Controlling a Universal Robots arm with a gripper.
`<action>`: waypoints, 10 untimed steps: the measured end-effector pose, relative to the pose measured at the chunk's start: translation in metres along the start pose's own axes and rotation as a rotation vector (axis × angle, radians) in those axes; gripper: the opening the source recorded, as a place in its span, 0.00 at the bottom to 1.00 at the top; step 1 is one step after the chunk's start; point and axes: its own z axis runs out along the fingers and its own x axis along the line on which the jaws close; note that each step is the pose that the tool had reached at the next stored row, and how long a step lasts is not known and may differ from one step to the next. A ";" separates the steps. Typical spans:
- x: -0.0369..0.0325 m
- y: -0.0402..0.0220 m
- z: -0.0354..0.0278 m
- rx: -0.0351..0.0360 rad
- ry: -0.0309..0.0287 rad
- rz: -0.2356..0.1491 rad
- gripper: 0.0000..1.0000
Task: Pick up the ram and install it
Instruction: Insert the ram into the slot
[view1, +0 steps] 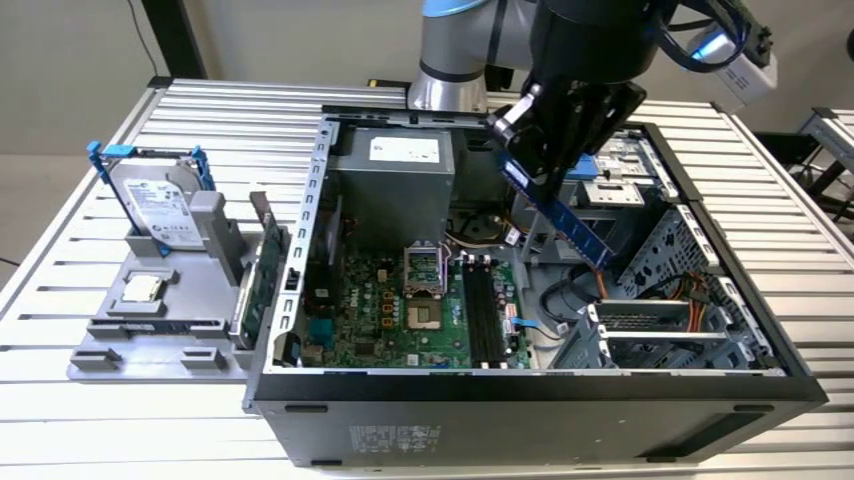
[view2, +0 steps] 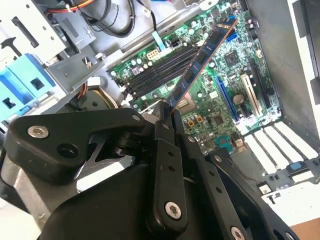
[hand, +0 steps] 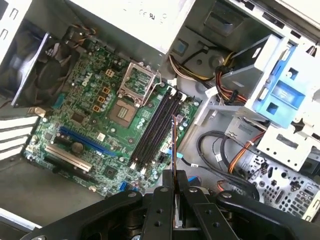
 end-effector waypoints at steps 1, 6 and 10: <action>0.0000 0.0000 0.0000 0.0005 0.0001 0.009 0.00; 0.0000 -0.0001 0.0000 0.0027 0.0002 0.052 0.00; 0.0000 -0.0001 0.0000 0.0045 0.0003 0.086 0.00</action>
